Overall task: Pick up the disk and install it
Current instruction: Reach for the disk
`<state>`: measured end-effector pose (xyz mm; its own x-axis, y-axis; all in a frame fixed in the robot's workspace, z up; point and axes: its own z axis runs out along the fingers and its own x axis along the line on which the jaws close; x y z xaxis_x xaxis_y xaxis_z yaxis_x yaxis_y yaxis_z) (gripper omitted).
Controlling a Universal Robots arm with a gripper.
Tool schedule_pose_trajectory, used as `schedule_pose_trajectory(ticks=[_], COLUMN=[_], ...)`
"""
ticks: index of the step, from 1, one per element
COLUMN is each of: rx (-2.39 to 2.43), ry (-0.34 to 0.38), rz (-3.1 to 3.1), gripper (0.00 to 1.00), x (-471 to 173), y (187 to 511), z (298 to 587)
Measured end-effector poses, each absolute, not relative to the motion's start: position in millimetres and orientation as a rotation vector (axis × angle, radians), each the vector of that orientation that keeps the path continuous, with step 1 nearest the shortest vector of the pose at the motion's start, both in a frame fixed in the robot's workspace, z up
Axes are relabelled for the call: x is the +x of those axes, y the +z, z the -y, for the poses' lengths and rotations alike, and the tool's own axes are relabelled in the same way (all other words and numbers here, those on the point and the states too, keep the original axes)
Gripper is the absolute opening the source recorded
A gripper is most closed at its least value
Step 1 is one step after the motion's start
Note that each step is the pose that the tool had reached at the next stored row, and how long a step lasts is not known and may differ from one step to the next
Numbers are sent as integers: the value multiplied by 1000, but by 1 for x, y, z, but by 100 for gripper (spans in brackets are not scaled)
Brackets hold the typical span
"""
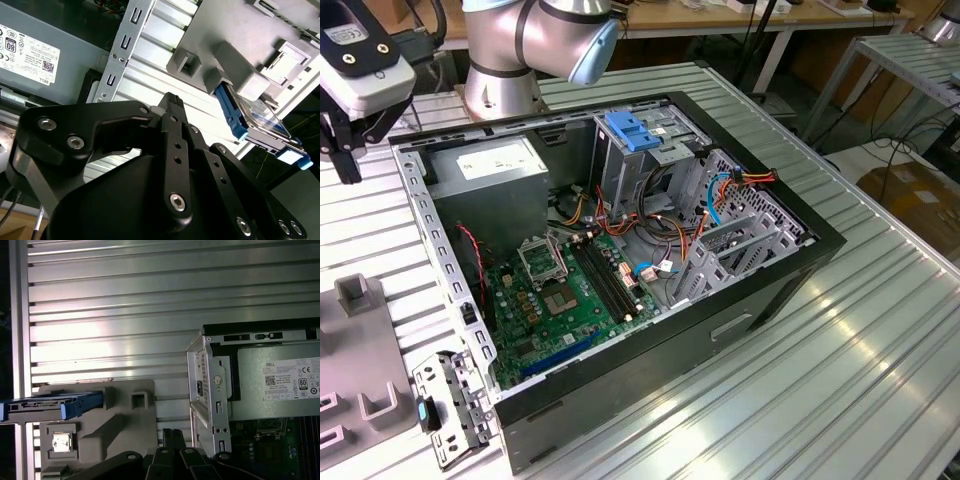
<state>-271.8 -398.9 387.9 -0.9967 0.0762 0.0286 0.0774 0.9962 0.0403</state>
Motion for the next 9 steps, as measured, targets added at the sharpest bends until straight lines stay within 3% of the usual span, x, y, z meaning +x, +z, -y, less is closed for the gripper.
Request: schedule_pose_trajectory(ticks=[9], rx=[-120], ry=[-64], rz=[3107], gripper=[11], x=[-280], y=[388], z=[399])
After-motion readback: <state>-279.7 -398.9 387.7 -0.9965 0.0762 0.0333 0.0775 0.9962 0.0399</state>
